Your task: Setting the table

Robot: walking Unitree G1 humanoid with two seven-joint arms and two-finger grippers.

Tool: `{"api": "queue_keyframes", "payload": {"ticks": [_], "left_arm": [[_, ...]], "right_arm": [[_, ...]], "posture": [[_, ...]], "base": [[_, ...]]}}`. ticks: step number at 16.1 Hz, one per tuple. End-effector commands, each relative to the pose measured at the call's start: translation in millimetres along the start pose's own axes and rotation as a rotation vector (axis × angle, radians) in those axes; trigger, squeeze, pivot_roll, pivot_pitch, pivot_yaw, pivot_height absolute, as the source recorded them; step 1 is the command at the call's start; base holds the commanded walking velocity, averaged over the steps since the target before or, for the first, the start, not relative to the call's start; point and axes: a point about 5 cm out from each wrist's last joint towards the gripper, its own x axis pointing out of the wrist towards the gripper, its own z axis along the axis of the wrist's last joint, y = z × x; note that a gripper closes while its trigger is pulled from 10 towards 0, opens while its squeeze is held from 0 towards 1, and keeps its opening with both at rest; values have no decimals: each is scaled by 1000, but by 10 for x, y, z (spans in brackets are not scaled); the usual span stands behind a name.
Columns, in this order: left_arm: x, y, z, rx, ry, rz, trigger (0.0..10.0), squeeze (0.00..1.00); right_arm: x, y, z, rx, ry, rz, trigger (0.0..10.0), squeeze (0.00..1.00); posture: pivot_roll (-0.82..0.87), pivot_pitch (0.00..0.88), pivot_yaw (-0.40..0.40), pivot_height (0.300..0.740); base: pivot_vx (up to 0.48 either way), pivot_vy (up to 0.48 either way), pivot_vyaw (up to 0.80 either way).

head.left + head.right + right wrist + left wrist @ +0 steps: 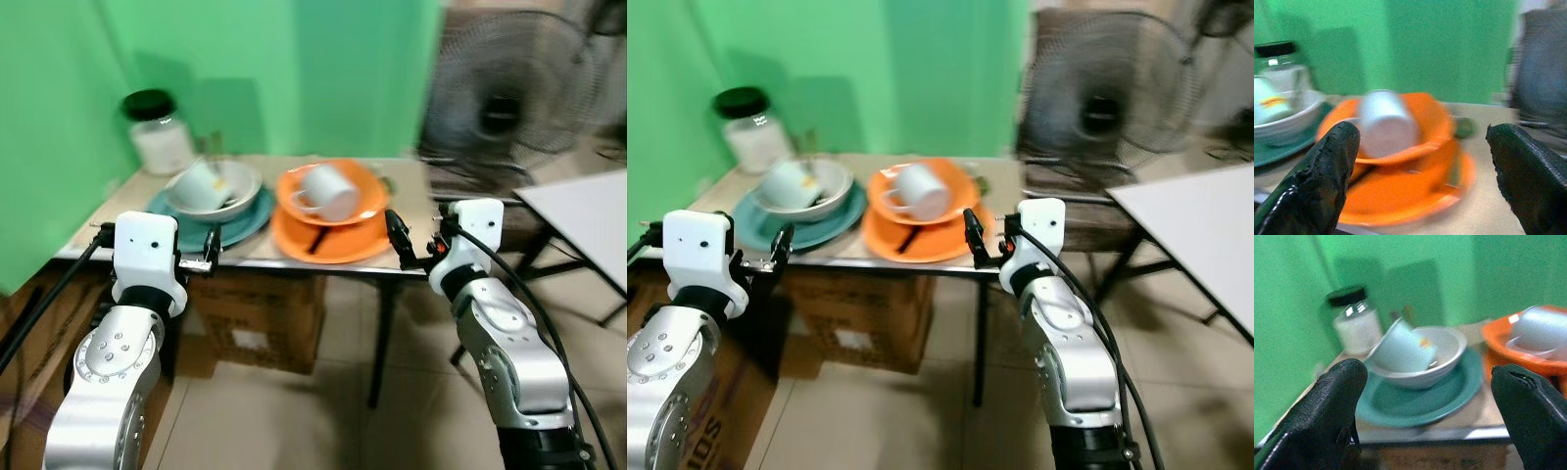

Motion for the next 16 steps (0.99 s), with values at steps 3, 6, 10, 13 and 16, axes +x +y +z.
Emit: {"api": "queue_keyframes", "payload": {"ticks": [3, 6, 10, 13, 16], "left_arm": [[-23, -12, 5, 14, -3, -12, 10000, 0], [-36, -32, -11, 18, 2, -25, 10000, 0], [-36, -51, -13, 21, 0, -44, 10000, 0], [-12, -54, -14, 27, -3, -61, 10000, 0], [53, -91, 19, 28, -18, -92, 10000, 0]], "right_arm": [[51, 77, 53, 0, -21, 45, 10000, 0], [67, 97, 59, -1, -22, 58, 10000, 0], [80, 130, 49, 0, -23, 76, 10000, 0], [79, 143, 37, 1, -25, 77, 10000, 0], [29, 124, 33, 11, -35, 59, 10000, 0]], "posture": [[-49, 0, 35, 740], [-50, 0, 33, 740], [-49, 0, 36, 740], [-64, 0, 53, 740], [-82, 0, 75, 740]], "base": [[303, 0, 0], [303, 0, 0], [302, 0, 0], [304, 0, 0], [300, 0, 0]]}}
